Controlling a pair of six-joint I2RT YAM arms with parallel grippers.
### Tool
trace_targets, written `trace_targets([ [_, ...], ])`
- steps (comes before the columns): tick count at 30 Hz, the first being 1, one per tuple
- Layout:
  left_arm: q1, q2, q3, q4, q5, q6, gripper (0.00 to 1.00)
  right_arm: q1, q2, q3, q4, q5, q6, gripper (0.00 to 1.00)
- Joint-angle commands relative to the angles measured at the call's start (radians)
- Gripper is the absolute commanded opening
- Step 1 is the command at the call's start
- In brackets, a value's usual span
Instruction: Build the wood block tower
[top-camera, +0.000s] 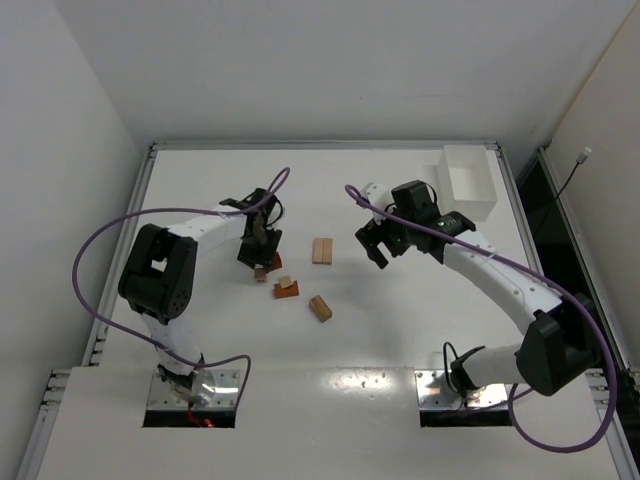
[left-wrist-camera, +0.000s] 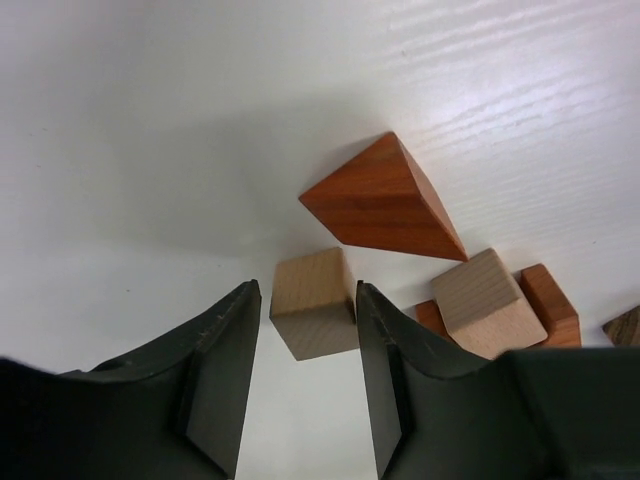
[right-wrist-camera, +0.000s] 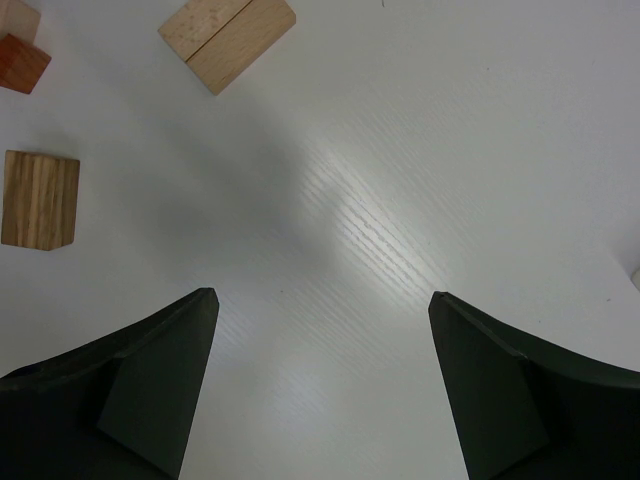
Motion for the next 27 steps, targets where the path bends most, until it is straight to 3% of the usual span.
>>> trace_targets([
  [1,-0.014,-0.003,0.042,-0.013,-0.024,0.001,0.38,-0.004,0.006,0.012,0.032,0.001,-0.006,0.83],
  [5,-0.023,-0.003,0.061,-0.035,-0.015,-0.008,0.31,-0.004,0.006,0.012,0.032,0.001,-0.006,0.83],
  [9,-0.023,-0.012,0.05,-0.044,-0.015,-0.008,0.32,-0.004,0.006,0.012,0.032,0.001,-0.006,0.83],
  [13,-0.023,-0.034,0.041,-0.044,-0.035,-0.031,0.51,-0.004,0.006,0.003,0.032,0.001,-0.006,0.83],
  [16,-0.023,-0.052,0.021,-0.032,-0.035,-0.04,0.56,-0.004,-0.012,-0.006,0.032,0.001,-0.006,0.83],
  [27,-0.032,-0.093,-0.034,-0.013,-0.044,-0.111,0.49,-0.004,-0.021,-0.017,0.032,-0.009,-0.006,0.83],
])
